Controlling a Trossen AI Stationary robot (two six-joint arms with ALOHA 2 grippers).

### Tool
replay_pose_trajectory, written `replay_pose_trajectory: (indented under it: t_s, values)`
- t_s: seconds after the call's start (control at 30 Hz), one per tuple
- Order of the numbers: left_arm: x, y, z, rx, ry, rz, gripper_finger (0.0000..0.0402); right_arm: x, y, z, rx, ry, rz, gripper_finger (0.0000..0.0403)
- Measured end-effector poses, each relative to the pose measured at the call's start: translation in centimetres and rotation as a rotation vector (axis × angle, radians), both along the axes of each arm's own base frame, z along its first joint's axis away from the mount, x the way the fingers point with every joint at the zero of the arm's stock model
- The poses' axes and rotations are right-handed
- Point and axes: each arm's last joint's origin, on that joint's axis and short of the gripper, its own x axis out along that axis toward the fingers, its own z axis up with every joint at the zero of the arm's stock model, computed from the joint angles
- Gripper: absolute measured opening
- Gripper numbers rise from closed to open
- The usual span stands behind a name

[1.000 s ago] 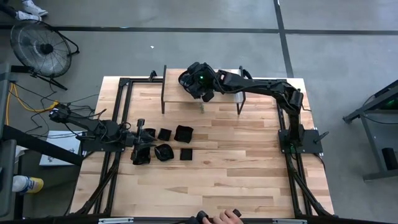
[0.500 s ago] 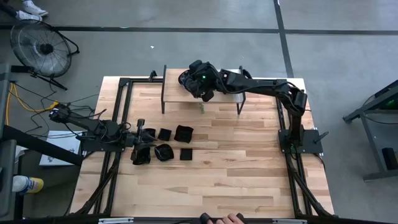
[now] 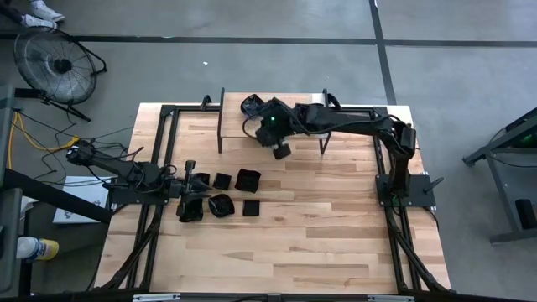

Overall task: Pick & Place Mini shaped plates
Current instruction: Stack the distorted square plate on top of the other distorted square plate on the shelf

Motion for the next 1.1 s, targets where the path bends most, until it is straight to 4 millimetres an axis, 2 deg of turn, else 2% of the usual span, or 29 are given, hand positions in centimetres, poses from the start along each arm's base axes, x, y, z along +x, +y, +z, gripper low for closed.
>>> replay_pose_trajectory:
  t_s: [0.13, 0.27, 0.4, 0.63, 0.83, 1.1]
  values:
    - [0.0, 0.0, 0.0, 0.0, 0.0, 0.0, 0.0103, 0.2, 2.7, -0.4, 0.161, 0.023, 0.107, 0.0108]
    - [0.0, 0.0, 0.0, 0.0, 0.0, 0.0, 0.0103, 0.6, 5.8, -1.6, 0.243, 0.026, 0.171, 0.0108]
    - [0.0, 0.0, 0.0, 0.0, 0.0, 0.0, 0.0103, 1.5, 8.9, -2.8, 0.238, -0.05, 0.162, 0.0108]
    - [0.0, 0.0, 0.0, 0.0, 0.0, 0.0, 0.0103, 1.6, 12.8, -6.9, 0.15, -0.231, 0.09, 0.0108]
    - [0.0, 0.0, 0.0, 0.0, 0.0, 0.0, 0.0103, 1.1, 14.1, -8.8, 0.199, -0.371, 0.043, 0.0108]
    - [0.0, 0.0, 0.0, 0.0, 0.0, 0.0, 0.0103, 0.3, 13.0, -10.5, 0.248, -0.331, -0.028, 0.0108]
